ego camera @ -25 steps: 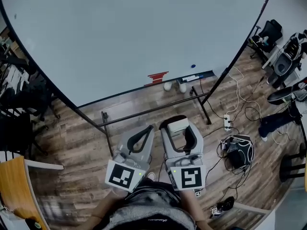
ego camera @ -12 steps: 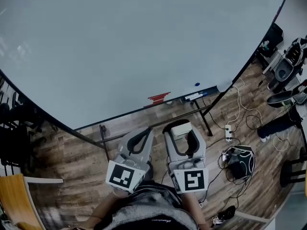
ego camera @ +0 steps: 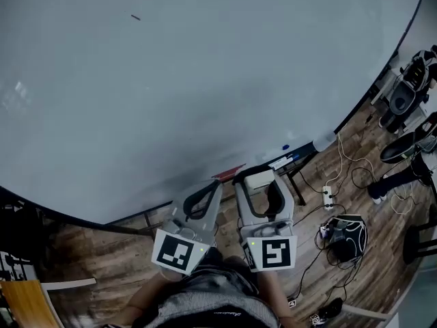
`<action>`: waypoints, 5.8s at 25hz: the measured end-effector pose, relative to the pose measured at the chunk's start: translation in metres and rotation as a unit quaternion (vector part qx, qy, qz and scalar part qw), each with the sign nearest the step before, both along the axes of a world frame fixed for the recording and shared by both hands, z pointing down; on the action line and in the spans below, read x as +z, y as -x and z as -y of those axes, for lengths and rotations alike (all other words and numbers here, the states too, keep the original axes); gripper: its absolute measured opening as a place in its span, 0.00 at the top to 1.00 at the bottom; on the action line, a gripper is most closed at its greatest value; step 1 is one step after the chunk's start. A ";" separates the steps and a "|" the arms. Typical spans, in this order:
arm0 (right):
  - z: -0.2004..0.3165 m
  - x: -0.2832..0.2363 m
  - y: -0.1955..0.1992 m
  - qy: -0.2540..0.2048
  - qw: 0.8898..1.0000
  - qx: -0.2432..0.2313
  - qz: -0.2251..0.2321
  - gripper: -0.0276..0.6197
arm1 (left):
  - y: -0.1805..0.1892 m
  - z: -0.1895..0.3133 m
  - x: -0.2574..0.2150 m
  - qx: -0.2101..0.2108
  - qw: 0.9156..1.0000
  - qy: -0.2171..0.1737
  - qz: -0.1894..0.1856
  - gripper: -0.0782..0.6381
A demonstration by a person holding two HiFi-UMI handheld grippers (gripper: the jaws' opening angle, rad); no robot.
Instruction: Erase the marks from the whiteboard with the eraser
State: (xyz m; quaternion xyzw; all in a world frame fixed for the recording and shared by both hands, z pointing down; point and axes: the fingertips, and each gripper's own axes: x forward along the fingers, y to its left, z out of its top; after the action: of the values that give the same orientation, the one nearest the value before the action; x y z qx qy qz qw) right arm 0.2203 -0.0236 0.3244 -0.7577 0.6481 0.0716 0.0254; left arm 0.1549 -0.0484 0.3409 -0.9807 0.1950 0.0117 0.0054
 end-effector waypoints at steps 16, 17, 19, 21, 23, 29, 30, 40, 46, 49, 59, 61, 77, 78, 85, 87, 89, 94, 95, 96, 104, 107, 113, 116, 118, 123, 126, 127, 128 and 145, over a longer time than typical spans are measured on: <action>0.059 -0.009 -0.015 0.003 0.999 -0.035 -0.007 0.55 | 0.002 0.033 0.012 -0.047 0.999 0.019 0.002 0.89; 0.060 -0.012 -0.016 -0.001 0.999 -0.038 -0.009 0.55 | 0.002 0.033 0.012 -0.053 0.998 0.021 0.001 0.89; 0.062 -0.018 -0.023 -0.013 0.999 -0.044 -0.013 0.55 | -0.004 0.036 0.012 -0.063 0.998 0.023 -0.001 0.89; 0.068 -0.024 -0.038 -0.022 0.998 -0.048 -0.020 0.55 | -0.017 0.042 0.009 -0.070 0.997 0.024 -0.005 0.89; 0.073 -0.033 -0.053 -0.027 0.998 -0.050 -0.028 0.55 | -0.030 0.045 0.006 -0.079 0.997 0.022 -0.007 0.89; 0.087 -0.041 -0.075 -0.033 0.995 -0.086 -0.045 0.55 | -0.060 0.050 0.006 -0.109 0.994 0.028 -0.012 0.89; 0.090 -0.041 -0.076 -0.037 0.994 -0.092 -0.044 0.55 | -0.064 0.051 0.006 -0.114 0.993 0.028 -0.012 0.89; 0.092 -0.044 -0.098 -0.047 0.992 -0.094 -0.076 0.55 | -0.092 0.055 0.010 -0.153 0.988 0.013 0.009 0.89; 0.087 -0.043 -0.137 -0.038 0.993 -0.088 -0.062 0.55 | -0.110 0.052 0.006 -0.161 0.987 0.009 0.007 0.89; 0.088 -0.039 -0.163 -0.030 0.995 -0.079 -0.055 0.55 | -0.122 0.050 0.009 -0.158 0.987 0.010 0.011 0.89; 0.084 -0.028 -0.254 -0.025 0.998 -0.053 -0.021 0.55 | -0.163 0.042 0.022 -0.179 0.983 0.043 0.017 0.89; 0.085 -0.027 -0.260 -0.024 0.998 -0.054 -0.017 0.55 | -0.161 0.042 0.021 -0.184 0.982 0.032 0.016 0.89; 0.085 -0.027 -0.238 -0.021 0.998 -0.067 -0.006 0.55 | -0.120 0.035 0.033 -0.233 0.971 0.057 0.008 0.89; 0.085 -0.027 -0.233 -0.021 0.998 -0.066 -0.006 0.55 | -0.114 0.037 0.032 -0.233 0.971 0.057 0.006 0.89; 0.089 -0.033 -0.189 -0.024 0.999 -0.044 -0.007 0.55 | -0.063 0.046 0.032 -0.216 0.974 0.067 0.005 0.89; 0.092 -0.034 -0.175 -0.024 0.999 -0.039 -0.010 0.55 | -0.049 0.050 0.034 -0.210 0.975 0.069 0.005 0.89; 0.094 -0.034 -0.164 -0.024 0.999 -0.034 -0.012 0.55 | -0.039 0.054 0.036 -0.204 0.977 0.070 0.006 0.89; 0.094 -0.036 -0.142 -0.026 0.999 -0.025 -0.007 0.55 | -0.020 0.059 0.036 -0.187 0.980 0.069 0.009 0.89; 0.094 -0.036 -0.137 -0.027 0.999 -0.024 -0.006 0.55 | -0.016 0.060 0.035 -0.184 0.981 0.068 0.008 0.89; 0.095 -0.036 -0.132 -0.027 0.999 -0.024 -0.006 0.55 | -0.013 0.062 0.035 -0.180 0.981 0.068 0.007 0.89; 0.099 -0.037 -0.085 -0.032 0.999 -0.020 -0.008 0.55 | 0.014 0.067 0.035 -0.143 0.987 0.067 0.002 0.89; 0.101 -0.037 -0.064 -0.032 0.999 -0.022 -0.013 0.55 | 0.024 0.069 0.035 -0.131 0.989 0.065 0.002 0.89; 0.103 -0.041 -0.036 -0.035 0.999 -0.027 -0.017 0.55 | 0.037 0.066 0.034 -0.124 0.990 0.066 0.002 0.89; 0.105 -0.039 -0.019 -0.035 0.999 -0.031 -0.021 0.55 | 0.051 0.068 0.037 -0.127 0.990 0.067 0.003 0.89; 0.108 -0.036 -0.001 -0.034 0.998 -0.035 -0.025 0.55 | 0.066 0.068 0.042 -0.129 0.989 0.068 0.003 0.89; 0.111 -0.033 0.040 -0.034 0.998 -0.043 -0.034 0.55 | 0.102 0.064 0.052 -0.137 0.987 0.079 0.011 0.89; 0.111 -0.032 0.057 -0.035 0.997 -0.056 -0.037 0.55 | 0.114 0.061 0.055 -0.141 0.986 0.084 0.006 0.89; 0.112 -0.032 0.062 -0.035 0.997 -0.060 -0.038 0.55 | 0.118 0.060 0.056 -0.142 0.986 0.085 0.005 0.89; 0.112 -0.032 0.067 -0.036 0.996 -0.064 -0.039 0.55 | 0.121 0.059 0.056 -0.145 0.986 0.085 0.005 0.89; 0.107 -0.028 0.079 -0.045 0.992 -0.094 -0.066 0.55 | 0.120 0.046 0.050 -0.157 0.984 0.079 0.002 0.89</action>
State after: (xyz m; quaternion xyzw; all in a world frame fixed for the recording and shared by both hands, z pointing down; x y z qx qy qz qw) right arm 0.1411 -0.1309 0.2961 -0.6852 0.7128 0.1478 0.0235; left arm 0.0352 -0.0943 0.3907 -0.9353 0.3467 -0.0066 -0.0699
